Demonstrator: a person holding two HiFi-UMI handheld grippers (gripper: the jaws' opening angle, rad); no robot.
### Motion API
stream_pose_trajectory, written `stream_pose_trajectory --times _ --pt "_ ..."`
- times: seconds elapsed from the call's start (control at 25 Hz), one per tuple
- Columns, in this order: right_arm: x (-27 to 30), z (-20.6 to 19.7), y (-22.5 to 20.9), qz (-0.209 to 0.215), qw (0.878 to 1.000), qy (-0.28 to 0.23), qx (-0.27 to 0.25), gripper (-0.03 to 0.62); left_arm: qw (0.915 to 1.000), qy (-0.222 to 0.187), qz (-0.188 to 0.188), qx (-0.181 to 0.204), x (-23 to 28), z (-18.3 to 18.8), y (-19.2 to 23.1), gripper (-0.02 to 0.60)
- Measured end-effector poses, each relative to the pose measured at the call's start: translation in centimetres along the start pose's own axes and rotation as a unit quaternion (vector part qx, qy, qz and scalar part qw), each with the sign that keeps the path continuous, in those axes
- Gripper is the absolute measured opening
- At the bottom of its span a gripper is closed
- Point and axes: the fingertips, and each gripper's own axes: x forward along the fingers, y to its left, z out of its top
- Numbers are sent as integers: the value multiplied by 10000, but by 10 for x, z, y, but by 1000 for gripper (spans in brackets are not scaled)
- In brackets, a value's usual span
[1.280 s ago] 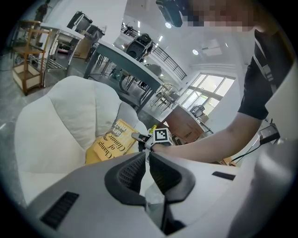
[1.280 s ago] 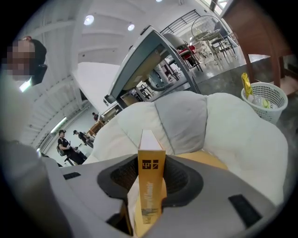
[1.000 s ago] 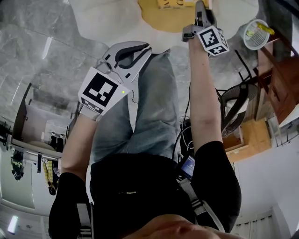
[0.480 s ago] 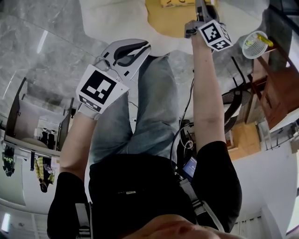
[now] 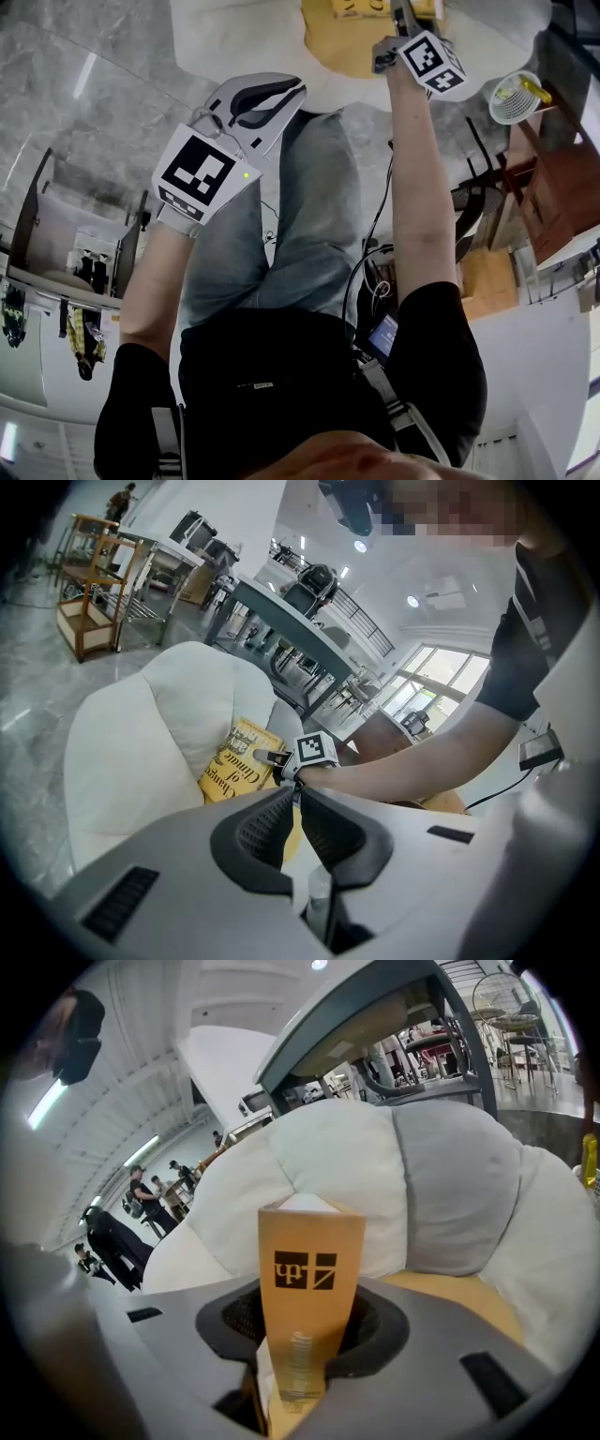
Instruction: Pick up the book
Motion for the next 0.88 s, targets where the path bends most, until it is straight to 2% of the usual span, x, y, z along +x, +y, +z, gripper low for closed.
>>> stream_pose_trajectory --times 0.48,0.88 --pt "-1 -3 -4 22 9998 177 -28 163 10000 25 70 34 10 6 -4 17" --pt "-49 21 -16 97 9999 -41 130 163 9998 20 56 188 20 10 -42 17"
